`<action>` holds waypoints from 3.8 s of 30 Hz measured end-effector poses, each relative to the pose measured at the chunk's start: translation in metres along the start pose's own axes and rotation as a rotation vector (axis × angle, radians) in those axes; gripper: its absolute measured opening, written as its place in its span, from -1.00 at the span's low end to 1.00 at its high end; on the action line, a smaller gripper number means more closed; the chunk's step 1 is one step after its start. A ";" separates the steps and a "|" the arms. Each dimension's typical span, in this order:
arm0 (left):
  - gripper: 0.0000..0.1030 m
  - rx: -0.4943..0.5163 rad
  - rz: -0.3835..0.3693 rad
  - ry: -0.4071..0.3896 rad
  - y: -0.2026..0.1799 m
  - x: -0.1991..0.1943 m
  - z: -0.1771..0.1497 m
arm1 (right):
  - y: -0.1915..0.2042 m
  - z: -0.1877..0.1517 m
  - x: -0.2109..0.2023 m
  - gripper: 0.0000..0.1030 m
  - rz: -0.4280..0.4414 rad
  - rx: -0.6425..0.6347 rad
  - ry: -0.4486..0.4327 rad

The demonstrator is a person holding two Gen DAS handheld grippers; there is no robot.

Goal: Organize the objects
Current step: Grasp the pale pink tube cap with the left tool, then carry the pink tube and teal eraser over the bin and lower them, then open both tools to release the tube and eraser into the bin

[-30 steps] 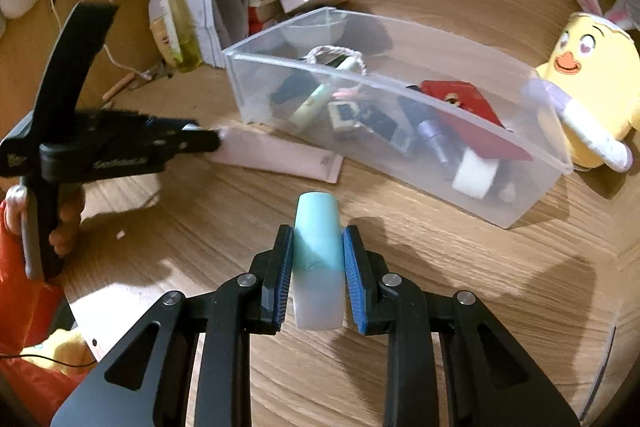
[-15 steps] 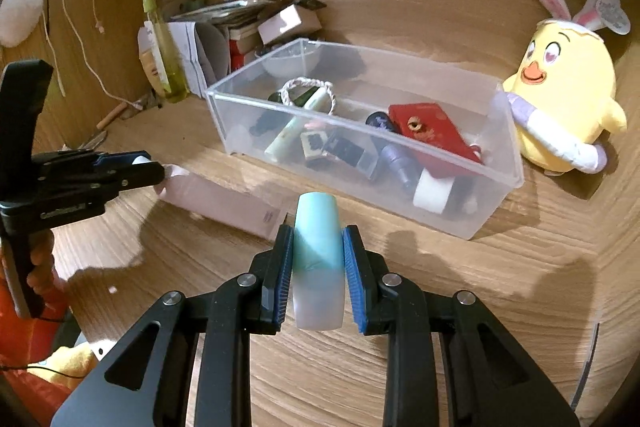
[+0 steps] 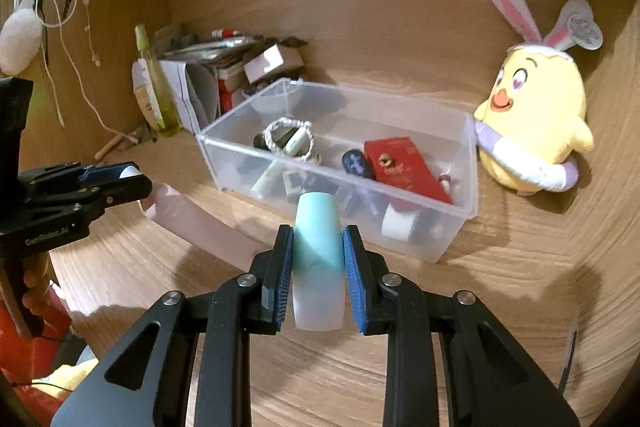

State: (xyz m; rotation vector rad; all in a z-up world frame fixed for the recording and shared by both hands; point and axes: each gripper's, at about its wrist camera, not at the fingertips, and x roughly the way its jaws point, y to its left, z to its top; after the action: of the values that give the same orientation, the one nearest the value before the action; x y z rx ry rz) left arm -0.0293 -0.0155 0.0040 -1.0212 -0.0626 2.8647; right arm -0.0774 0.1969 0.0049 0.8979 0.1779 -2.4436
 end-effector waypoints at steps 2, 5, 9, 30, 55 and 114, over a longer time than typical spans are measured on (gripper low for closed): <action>-0.35 0.009 0.001 -0.020 -0.004 -0.004 0.005 | -0.002 0.003 -0.004 -0.56 -0.003 0.004 -0.015; -0.35 0.016 -0.008 -0.046 -0.008 -0.008 0.012 | -0.006 0.008 -0.009 -0.56 -0.009 0.009 -0.039; -0.35 0.013 -0.021 -0.076 -0.013 -0.012 0.023 | -0.011 0.014 -0.015 -0.56 -0.020 0.014 -0.066; -0.71 -0.021 -0.108 -0.127 -0.014 0.013 0.068 | -0.032 0.059 -0.007 -0.56 -0.083 -0.008 -0.127; 0.24 -0.074 -0.044 0.262 0.038 0.088 -0.010 | -0.046 0.087 0.087 -0.56 -0.080 -0.071 0.063; -0.36 -0.229 -0.143 0.049 0.031 0.085 0.083 | -0.041 0.071 0.022 0.35 -0.086 -0.048 -0.048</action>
State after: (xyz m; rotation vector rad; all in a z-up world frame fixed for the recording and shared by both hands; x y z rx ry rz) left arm -0.1495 -0.0374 0.0129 -1.0755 -0.4493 2.7474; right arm -0.1528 0.2019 0.0435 0.8261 0.2624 -2.5265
